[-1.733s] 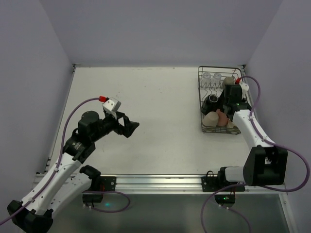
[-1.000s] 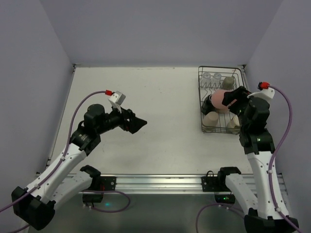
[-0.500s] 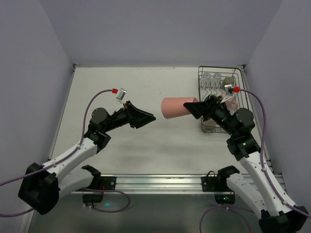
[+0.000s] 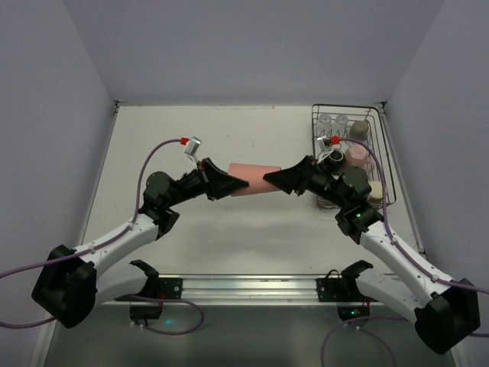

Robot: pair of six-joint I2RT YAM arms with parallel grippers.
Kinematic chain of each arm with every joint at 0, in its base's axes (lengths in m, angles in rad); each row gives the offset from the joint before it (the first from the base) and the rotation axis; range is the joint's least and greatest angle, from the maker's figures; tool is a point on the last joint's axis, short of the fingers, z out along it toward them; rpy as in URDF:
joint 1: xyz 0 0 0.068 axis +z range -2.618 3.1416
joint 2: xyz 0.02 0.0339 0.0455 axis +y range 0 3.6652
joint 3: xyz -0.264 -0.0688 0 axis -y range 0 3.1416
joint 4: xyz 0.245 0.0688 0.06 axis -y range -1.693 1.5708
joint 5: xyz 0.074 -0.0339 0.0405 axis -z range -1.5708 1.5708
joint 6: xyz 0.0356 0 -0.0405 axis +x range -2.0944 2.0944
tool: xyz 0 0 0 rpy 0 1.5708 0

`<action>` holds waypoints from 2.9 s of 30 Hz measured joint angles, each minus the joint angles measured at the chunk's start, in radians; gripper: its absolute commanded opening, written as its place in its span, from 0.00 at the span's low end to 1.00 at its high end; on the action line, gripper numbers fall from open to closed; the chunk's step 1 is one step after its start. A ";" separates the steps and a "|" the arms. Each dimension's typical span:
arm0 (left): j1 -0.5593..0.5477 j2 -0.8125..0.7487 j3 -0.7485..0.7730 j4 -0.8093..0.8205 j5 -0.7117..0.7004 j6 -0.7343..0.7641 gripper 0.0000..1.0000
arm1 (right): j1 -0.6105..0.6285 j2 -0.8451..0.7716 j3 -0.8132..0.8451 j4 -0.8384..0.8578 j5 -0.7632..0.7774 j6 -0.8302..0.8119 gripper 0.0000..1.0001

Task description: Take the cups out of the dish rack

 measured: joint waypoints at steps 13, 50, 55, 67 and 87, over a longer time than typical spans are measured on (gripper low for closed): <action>-0.013 0.014 0.448 -0.864 -0.440 0.525 0.00 | 0.023 -0.053 -0.002 -0.303 0.262 -0.174 0.99; 0.353 0.782 1.000 -1.632 -0.927 0.885 0.77 | 0.023 -0.045 -0.063 -0.478 0.368 -0.398 0.99; 0.353 0.695 0.976 -1.623 -0.927 0.877 0.87 | 0.023 -0.040 -0.063 -0.479 0.372 -0.399 0.99; 0.268 0.316 0.889 -1.479 -0.861 0.867 1.00 | 0.023 -0.059 -0.015 -0.603 0.519 -0.406 0.75; 0.056 -0.354 0.215 -1.115 -0.356 0.824 1.00 | -0.169 0.027 0.145 -0.892 0.956 -0.406 0.81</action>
